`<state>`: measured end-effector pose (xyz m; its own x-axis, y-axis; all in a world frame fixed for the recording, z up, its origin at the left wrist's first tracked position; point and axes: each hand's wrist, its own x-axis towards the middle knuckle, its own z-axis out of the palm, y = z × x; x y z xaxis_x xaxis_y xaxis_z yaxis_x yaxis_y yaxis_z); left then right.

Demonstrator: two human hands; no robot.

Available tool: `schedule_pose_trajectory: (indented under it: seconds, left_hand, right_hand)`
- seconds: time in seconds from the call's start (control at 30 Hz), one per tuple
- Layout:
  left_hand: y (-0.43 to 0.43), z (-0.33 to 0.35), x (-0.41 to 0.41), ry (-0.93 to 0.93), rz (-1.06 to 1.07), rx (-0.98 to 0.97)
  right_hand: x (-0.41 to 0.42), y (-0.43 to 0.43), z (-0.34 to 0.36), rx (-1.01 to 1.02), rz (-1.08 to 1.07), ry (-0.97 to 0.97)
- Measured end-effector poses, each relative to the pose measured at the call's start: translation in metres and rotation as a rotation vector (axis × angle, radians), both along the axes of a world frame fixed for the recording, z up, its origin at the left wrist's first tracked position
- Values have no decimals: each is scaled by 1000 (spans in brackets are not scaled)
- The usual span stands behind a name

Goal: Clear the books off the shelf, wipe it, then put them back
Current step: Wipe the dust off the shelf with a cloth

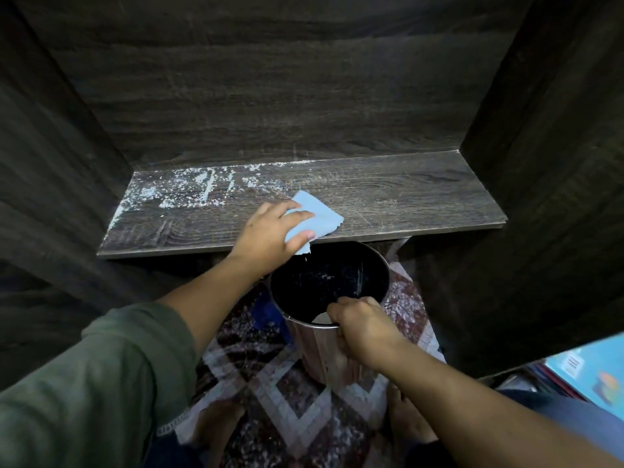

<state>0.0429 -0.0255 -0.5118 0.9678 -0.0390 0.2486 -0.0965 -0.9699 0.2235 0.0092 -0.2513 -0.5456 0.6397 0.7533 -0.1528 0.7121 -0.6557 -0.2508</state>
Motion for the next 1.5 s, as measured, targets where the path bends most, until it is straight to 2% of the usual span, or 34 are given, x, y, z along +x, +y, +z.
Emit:
schedule_pose_trajectory:
  seconds: [0.17, 0.27, 0.33, 0.43, 0.57, 0.67, 0.8, 0.87, 0.97, 1.13, 1.17, 1.3, 1.37, 1.43, 1.5]
  left_hand:
    - [-13, -7, -13, -149, -226, -7]
    - [-17, 5, -13, -170, -259, -131]
    - [-13, 19, -3, -214, -144, -217]
    - [1, 31, 17, -182, 113, -223]
    - [7, 14, 26, 99, 257, -92]
    - [-4, 6, 17, 116, 150, -9]
    - [-12, 8, -7, 10, -216, -40]
    - [-10, 8, -19, 17, -321, -43]
    - [-6, 15, -32, -9, -235, -149]
    - [-17, 36, -41, -196, -21, -257]
    - [-19, 36, -40, -171, 7, -247]
    - [-12, 28, -33, 143, 4, -178]
    - [-10, 30, -34, 56, 41, -229]
    - [-10, 33, -35, -60, 79, -192]
    - [-10, 30, -37, 7, 35, -101]
  right_hand:
    - [-1, -2, 7, -25, 32, -2]
    - [-2, -2, 7, -32, 35, 7]
    - [-1, -2, 6, -25, 25, 12]
    - [0, -2, 6, -24, 14, 18]
    - [1, -3, 7, -17, 1, 17]
    - [3, -6, 7, -13, -6, 19]
    - [2, -10, 8, 2, -14, 26]
    - [2, -11, 9, -8, -8, 30]
    - [1, -13, 10, -13, -13, 23]
    - [0, -12, 12, -11, 6, 6]
    - [0, -11, 12, -4, 7, 1]
    - [0, -10, 13, -5, 7, -2]
    - [-1, -10, 14, 10, -3, 4]
    - [-1, -10, 15, 25, -13, 11]
    - [-1, -10, 16, 22, -20, 17]
